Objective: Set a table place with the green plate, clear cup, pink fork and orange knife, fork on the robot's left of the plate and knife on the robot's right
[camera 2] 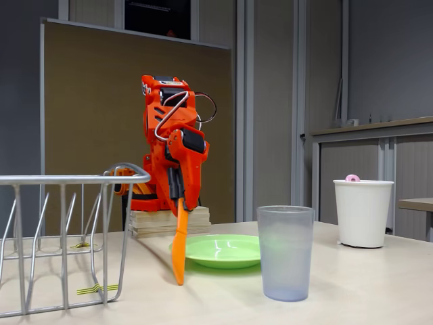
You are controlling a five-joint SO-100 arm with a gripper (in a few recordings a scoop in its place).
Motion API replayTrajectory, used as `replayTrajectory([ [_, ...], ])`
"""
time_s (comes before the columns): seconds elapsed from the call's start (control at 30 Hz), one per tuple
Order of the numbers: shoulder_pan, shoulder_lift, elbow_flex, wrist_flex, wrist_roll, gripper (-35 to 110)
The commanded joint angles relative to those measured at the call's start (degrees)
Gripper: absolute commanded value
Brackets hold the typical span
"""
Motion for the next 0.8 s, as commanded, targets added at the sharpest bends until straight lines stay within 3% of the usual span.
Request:
replayTrajectory([
  [0.0, 2.20, -0.09, 0.09, 1.23, 0.62, 5],
  [0.2, 2.99, -0.44, 0.09, 1.85, 1.05, 13],
  [0.77, 5.45, -0.70, 0.18, 2.46, 1.58, 17],
])
